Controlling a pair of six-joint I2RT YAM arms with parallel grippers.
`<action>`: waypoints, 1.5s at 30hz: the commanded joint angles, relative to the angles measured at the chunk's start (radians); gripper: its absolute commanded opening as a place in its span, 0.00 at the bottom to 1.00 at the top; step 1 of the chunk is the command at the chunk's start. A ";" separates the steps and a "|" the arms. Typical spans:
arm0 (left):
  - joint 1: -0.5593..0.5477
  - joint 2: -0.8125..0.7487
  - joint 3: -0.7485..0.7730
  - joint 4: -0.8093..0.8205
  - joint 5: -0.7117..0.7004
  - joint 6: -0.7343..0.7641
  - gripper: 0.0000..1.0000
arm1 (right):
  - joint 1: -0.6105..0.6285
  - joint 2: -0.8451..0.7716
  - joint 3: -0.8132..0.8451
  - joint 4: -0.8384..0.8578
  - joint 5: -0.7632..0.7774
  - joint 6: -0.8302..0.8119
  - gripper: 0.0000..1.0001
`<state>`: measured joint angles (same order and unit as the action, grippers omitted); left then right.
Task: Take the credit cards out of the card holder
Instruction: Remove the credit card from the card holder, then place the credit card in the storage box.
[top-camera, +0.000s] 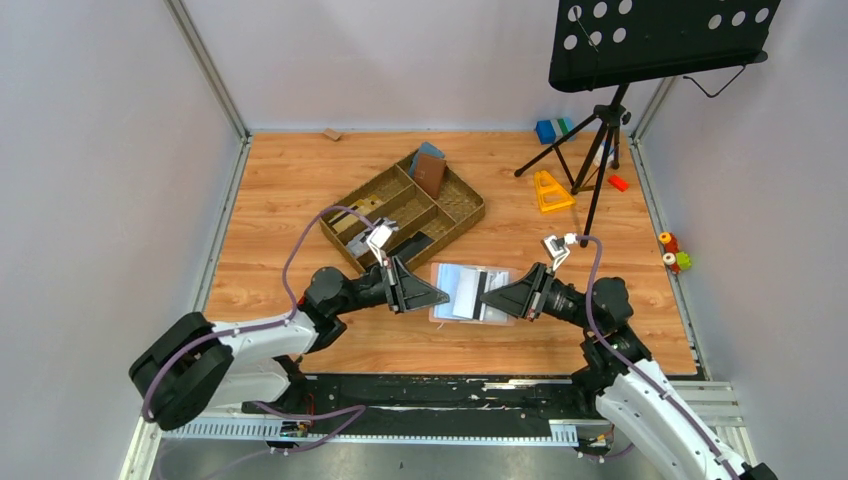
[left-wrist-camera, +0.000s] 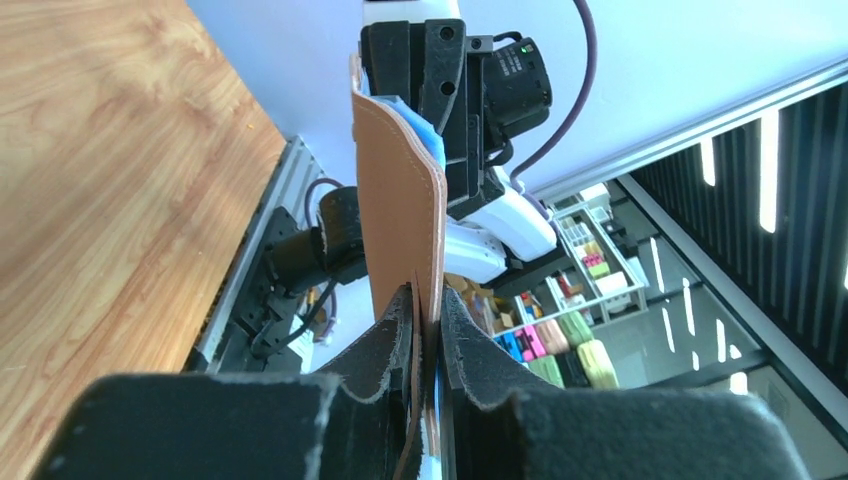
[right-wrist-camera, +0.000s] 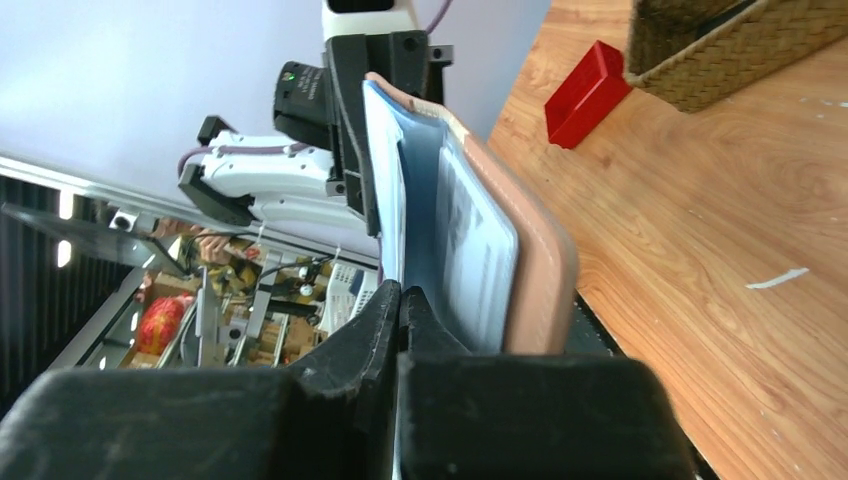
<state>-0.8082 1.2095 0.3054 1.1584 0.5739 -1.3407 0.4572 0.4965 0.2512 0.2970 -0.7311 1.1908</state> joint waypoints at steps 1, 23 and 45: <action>0.042 -0.134 0.003 -0.161 -0.022 0.095 0.00 | 0.000 -0.009 0.085 -0.266 0.098 -0.142 0.00; 0.081 -0.642 0.516 -1.833 -0.935 0.862 0.00 | 0.148 0.520 0.337 -0.056 0.488 -0.094 0.00; 0.081 -0.668 0.577 -1.858 -1.364 1.133 0.00 | 0.381 1.351 0.854 0.265 0.815 0.104 0.00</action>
<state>-0.7307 0.5278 0.8967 -0.7952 -0.7364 -0.2768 0.8257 1.7706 1.0039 0.4152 0.0532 1.2400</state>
